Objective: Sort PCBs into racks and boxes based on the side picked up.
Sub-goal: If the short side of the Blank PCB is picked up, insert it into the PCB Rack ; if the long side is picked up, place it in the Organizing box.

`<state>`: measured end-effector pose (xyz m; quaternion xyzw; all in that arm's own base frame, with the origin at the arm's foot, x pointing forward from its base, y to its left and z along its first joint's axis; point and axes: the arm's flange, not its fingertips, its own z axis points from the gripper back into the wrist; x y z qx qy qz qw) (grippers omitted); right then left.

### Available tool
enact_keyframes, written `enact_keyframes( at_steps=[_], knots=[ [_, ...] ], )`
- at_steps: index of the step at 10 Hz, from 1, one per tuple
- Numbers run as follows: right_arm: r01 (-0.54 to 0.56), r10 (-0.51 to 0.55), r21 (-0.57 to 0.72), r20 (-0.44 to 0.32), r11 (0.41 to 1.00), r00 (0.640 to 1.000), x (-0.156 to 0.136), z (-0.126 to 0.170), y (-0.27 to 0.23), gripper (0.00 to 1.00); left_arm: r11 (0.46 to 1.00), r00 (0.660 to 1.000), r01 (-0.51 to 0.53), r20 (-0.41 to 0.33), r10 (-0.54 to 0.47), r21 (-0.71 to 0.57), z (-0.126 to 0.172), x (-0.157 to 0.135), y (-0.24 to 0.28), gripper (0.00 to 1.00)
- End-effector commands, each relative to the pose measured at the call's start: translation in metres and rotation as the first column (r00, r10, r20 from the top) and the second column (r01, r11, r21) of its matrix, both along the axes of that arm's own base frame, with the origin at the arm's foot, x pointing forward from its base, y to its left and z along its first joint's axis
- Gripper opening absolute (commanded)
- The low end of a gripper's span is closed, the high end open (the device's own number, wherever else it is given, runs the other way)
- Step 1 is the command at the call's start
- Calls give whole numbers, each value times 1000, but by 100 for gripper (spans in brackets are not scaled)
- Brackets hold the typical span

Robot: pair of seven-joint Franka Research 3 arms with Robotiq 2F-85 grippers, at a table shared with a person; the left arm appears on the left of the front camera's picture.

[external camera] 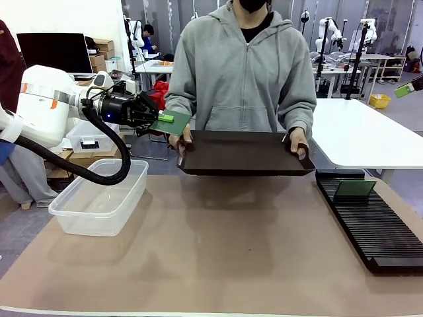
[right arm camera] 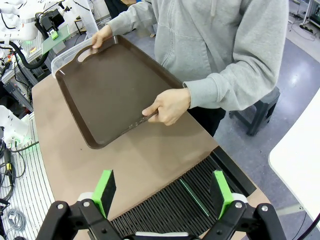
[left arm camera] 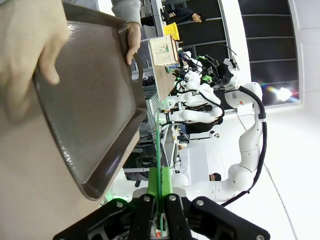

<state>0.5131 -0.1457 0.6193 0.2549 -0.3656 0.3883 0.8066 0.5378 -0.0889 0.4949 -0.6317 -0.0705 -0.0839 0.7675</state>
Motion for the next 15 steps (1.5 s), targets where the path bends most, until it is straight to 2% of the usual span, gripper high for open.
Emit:
enact_keyframes(
  at_steps=[1,12,13,14,15],
  knots=[
    [-4,4,14,0,1000,1000,0,0,2,100,1000,1000,-3,-1,3,-6,0,1,0,0],
    [-4,4,14,0,1000,1000,0,0,2,100,1000,1000,-3,-1,3,-6,0,1,0,0],
    [-4,4,14,0,1000,1000,0,0,2,100,1000,1000,0,0,0,0,0,0,0,3],
    [-4,4,14,0,1000,1000,0,0,2,100,998,999,37,0,-37,51,6,-2,4,3],
    [-4,4,14,0,1000,1000,0,0,2,100,990,997,69,34,-74,126,16,-7,10,3]
  ],
)
